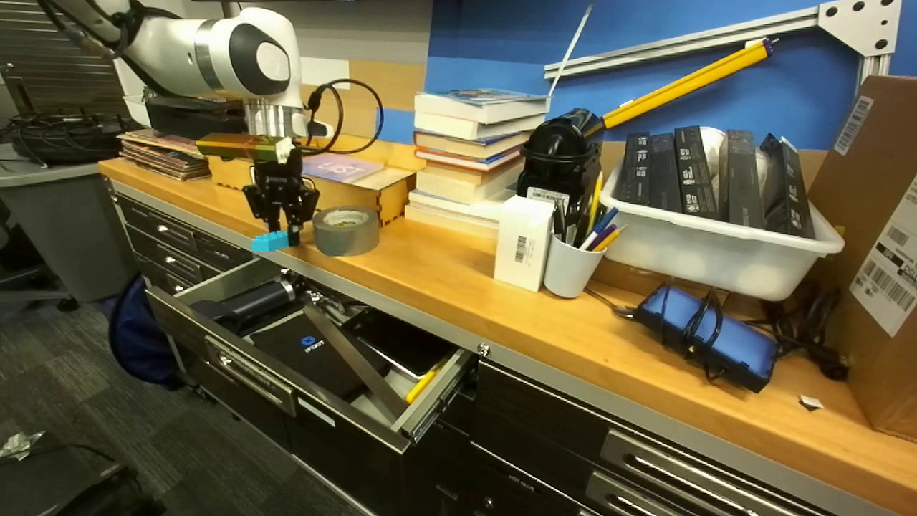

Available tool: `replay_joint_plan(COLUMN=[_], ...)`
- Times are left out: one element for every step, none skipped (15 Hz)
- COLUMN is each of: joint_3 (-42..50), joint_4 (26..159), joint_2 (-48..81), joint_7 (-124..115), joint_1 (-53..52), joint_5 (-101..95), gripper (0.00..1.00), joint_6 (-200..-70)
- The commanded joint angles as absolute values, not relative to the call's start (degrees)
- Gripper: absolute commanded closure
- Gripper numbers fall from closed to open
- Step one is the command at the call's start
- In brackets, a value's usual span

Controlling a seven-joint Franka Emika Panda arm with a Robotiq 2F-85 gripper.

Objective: Put the blue block inside the open drawer and close the drawer

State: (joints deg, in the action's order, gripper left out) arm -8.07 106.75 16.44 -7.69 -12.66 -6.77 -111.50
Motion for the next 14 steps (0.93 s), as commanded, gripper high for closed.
replay_joint_plan(joint_3=[-7.61, -7.08, -6.26, -5.65, -5.03, -4.34, -3.69, -3.18, -2.73, -2.49, -2.24, -2.06, -1.84, -1.71], joint_4=[120.97, 123.87, 126.35, 128.72, 130.65, 132.32, 133.65, 134.63, 135.44, 136.12, 136.90, 137.60, 138.46, 139.29], joint_2=[6.59, 5.17, 4.02, 3.15, 2.40, 1.81, 1.29, 0.86, 0.55, -0.01, -0.63, -1.61, -2.66, -3.70], joint_7=[-10.84, -12.06, -14.63, -13.22, -13.29, -13.23, -13.44, -12.90, -12.51, -12.57, -12.65, -12.38, -12.21, -11.32], joint_1=[-11.23, -10.53, -9.76, -8.44, -7.64, -6.79, -5.95, -5.15, -4.47, -4.01, -3.62, -3.28, -2.86, -2.58], joint_5=[-5.05, -5.06, -5.05, -3.88, -3.43, -3.27, -3.19, -2.69, -2.44, -2.12, -2.17, -2.53, -2.27, -2.24], gripper=[0.83, 0.83, 0.83, 0.82, 0.83, 0.81, 0.38, 0.38, 0.31, 0.24, 0.15, 0.08, 0.01, 0.00], joint_6=[-117.69, -119.31, -121.03, -123.35, -125.60, -128.20, -130.33, -132.34, -134.00, -135.16, -136.13, -134.98, -133.77, -131.43])
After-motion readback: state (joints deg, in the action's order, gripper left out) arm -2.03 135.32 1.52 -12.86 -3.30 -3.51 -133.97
